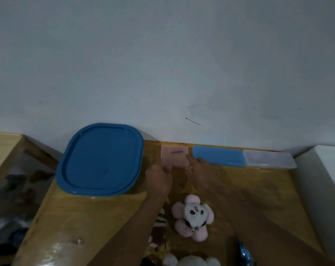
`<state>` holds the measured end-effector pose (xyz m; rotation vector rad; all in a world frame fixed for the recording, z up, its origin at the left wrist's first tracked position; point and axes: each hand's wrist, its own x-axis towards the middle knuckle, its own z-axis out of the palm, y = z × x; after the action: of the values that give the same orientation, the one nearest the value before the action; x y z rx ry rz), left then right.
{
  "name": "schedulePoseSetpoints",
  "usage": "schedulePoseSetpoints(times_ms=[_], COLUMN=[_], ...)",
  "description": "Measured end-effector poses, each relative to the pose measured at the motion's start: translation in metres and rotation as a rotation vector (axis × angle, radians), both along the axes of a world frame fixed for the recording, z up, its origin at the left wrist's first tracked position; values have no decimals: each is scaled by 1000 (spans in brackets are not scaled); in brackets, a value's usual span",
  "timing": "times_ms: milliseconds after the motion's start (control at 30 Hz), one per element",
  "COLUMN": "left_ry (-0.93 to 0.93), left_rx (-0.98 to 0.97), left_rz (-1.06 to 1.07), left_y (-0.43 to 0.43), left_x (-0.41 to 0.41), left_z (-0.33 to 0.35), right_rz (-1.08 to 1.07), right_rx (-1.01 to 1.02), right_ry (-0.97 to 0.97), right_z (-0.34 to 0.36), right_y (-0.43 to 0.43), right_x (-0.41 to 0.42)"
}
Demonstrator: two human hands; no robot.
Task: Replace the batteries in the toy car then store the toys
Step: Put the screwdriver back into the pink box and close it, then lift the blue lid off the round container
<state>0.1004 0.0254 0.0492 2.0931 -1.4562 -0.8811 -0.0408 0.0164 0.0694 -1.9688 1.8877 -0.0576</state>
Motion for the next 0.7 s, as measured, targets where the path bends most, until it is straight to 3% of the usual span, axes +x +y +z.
schedulePoseSetpoints(times_ms=[267,467,700], left_ry=[7,-21,-129], left_rx=[-223,-278,-295], left_rz=[-81,-13,82], left_y=[55,102,120], left_x=[-3,20,95], left_z=[25,64,106], right_rz=[57,107,105], right_rx=[43,-202,-267], right_ry=[-33,-201,-287], right_z=[15,40,73], right_y=[29,72,85], right_x=[-8,4,54])
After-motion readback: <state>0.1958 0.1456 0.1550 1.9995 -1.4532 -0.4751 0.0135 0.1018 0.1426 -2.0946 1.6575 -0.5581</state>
